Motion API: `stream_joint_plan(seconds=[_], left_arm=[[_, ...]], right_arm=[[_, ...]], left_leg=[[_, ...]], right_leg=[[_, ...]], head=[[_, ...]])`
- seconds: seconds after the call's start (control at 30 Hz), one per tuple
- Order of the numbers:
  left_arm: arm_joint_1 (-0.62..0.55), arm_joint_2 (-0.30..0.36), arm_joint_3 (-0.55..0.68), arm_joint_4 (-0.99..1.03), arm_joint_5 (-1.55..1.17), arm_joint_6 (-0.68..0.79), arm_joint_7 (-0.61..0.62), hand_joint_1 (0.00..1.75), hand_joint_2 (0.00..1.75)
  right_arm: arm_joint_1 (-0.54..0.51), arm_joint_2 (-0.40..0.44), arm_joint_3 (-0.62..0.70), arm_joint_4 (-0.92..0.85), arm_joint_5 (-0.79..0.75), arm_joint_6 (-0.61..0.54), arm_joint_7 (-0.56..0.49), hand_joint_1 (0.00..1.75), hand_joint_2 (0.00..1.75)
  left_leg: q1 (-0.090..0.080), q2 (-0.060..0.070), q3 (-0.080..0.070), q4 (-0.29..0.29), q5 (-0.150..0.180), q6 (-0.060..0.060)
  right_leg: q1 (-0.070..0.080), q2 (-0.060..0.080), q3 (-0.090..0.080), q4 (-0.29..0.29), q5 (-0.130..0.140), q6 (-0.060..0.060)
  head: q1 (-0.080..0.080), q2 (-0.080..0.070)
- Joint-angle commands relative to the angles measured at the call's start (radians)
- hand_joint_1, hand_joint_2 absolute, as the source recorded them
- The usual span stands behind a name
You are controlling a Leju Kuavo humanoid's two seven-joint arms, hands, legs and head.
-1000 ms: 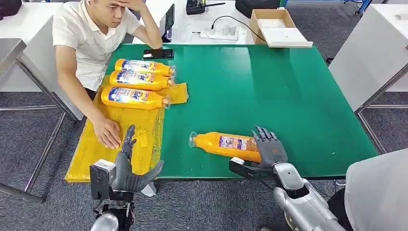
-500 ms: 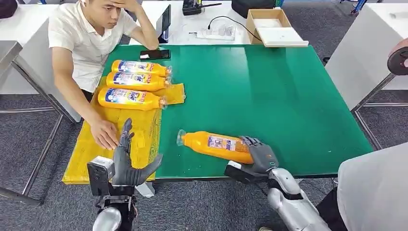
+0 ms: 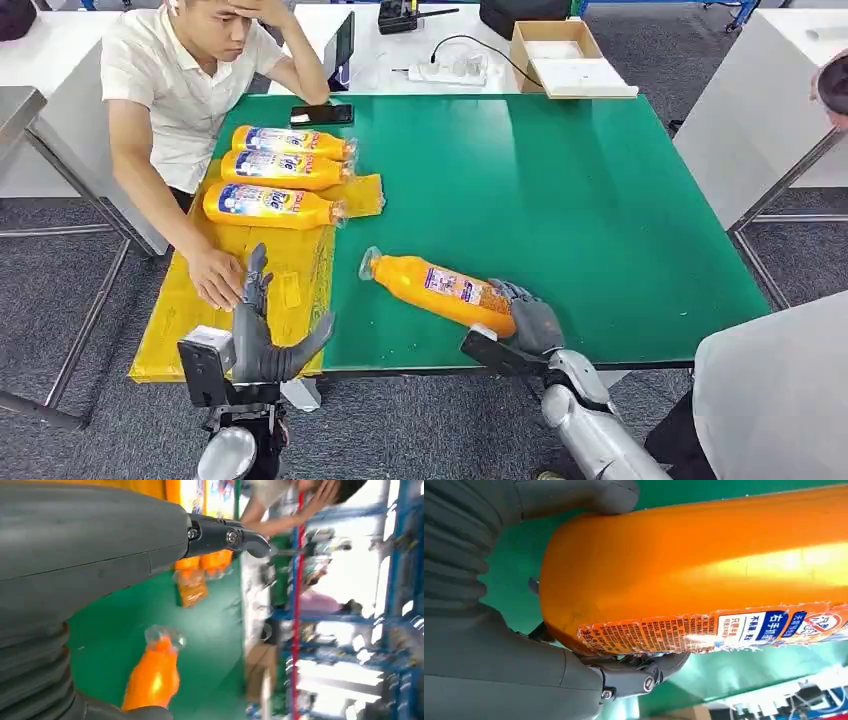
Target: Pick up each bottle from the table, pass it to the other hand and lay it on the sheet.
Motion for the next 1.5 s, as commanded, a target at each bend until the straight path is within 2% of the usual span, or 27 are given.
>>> stream_joint_plan(seconds=[0.03,0.23,0.27,0.37,0.47,0.6,0.73,0.87,1.0,1.1,1.17,1.5], left_arm=[[0.026,-0.013,0.032,-0.095,0.013,0.119,-0.114,0.00,1.75],[0.027,-0.016,0.034,-0.095,0.013,0.132,-0.123,0.00,1.75],[0.031,-0.020,0.038,-0.101,0.016,0.149,-0.136,0.00,1.75],[0.051,-0.011,0.036,-0.096,0.057,0.160,-0.085,0.00,1.75],[0.052,0.021,0.017,-0.050,0.109,0.062,-0.051,0.00,1.75],[0.047,0.035,0.032,0.006,0.174,-0.083,-0.021,0.00,1.75],[0.047,0.032,0.031,0.009,0.174,-0.084,-0.021,0.00,1.75],[0.057,0.044,0.001,0.025,0.243,-0.271,0.014,0.00,1.75],[0.055,0.021,0.014,0.036,0.275,-0.313,0.001,0.00,1.75],[0.056,0.027,-0.013,0.011,0.260,-0.345,0.000,0.00,1.75],[0.055,0.028,-0.029,0.002,0.277,-0.387,0.016,0.00,1.75],[0.038,0.020,-0.042,-0.011,0.351,-0.483,0.029,0.00,1.75]], right_arm=[[0.062,0.073,-0.083,-0.041,-0.134,0.070,-0.071,1.75,1.75],[0.066,0.073,-0.086,-0.056,-0.149,0.068,-0.083,1.75,1.75],[0.071,0.085,-0.106,-0.081,-0.191,0.065,-0.119,1.75,1.75],[0.114,0.092,-0.115,-0.238,-0.258,0.044,-0.123,1.75,1.75],[0.156,0.084,-0.102,-0.385,-0.322,0.057,-0.134,1.75,1.75],[0.175,0.083,-0.086,-0.476,-0.375,0.069,-0.146,1.75,1.75],[0.177,0.085,-0.081,-0.476,-0.373,0.069,-0.146,1.75,1.75],[0.177,0.082,-0.003,-0.481,-0.389,0.125,-0.184,1.75,1.75],[0.184,0.095,0.072,-0.488,-0.417,0.185,-0.187,1.75,1.75],[0.160,0.082,0.141,-0.422,-0.383,0.209,-0.175,1.75,1.75],[0.151,0.095,0.187,-0.361,-0.349,0.220,-0.202,1.75,1.75],[0.138,0.136,0.285,-0.249,-0.329,0.247,-0.253,1.75,1.75]], left_leg=[[0.001,-0.001,0.000,-0.001,0.000,-0.001],[0.001,-0.002,-0.002,-0.001,0.000,-0.001],[0.000,-0.002,-0.003,-0.001,0.000,-0.001],[0.000,-0.001,-0.004,0.000,0.000,-0.001],[0.000,-0.001,-0.006,-0.001,-0.001,-0.002],[0.000,-0.004,-0.008,-0.002,0.000,-0.002],[0.000,-0.004,-0.011,-0.001,0.000,-0.001],[0.000,-0.004,-0.012,-0.001,0.000,-0.001],[0.000,-0.003,-0.012,-0.001,0.000,-0.001],[0.000,-0.003,-0.011,-0.002,0.000,-0.002],[0.000,-0.004,-0.011,-0.002,0.000,-0.001],[0.001,-0.004,-0.013,-0.001,0.000,-0.001]], right_leg=[[0.001,-0.002,0.001,-0.001,0.000,-0.001],[0.001,-0.004,-0.001,-0.001,-0.001,-0.002],[0.000,-0.002,-0.001,0.000,-0.001,-0.001],[0.000,-0.002,-0.003,0.000,-0.001,-0.001],[0.000,-0.001,-0.004,0.001,-0.001,-0.002],[0.000,-0.003,-0.006,0.001,-0.002,-0.002],[-0.001,-0.003,-0.009,0.001,-0.001,-0.001],[-0.001,-0.004,-0.010,0.000,-0.001,-0.001],[0.000,-0.003,-0.010,0.000,-0.001,-0.001],[0.000,-0.003,-0.009,0.000,-0.002,-0.002],[0.000,-0.004,-0.009,0.000,-0.002,-0.002],[0.001,-0.003,-0.010,0.000,-0.001,-0.001]], head=[[0.000,0.000],[0.000,0.000],[0.000,0.000],[0.000,0.000],[0.000,0.000],[0.000,0.000],[0.000,0.000],[0.000,0.000],[0.000,0.000],[0.000,0.000],[0.000,0.000],[0.000,0.000]])
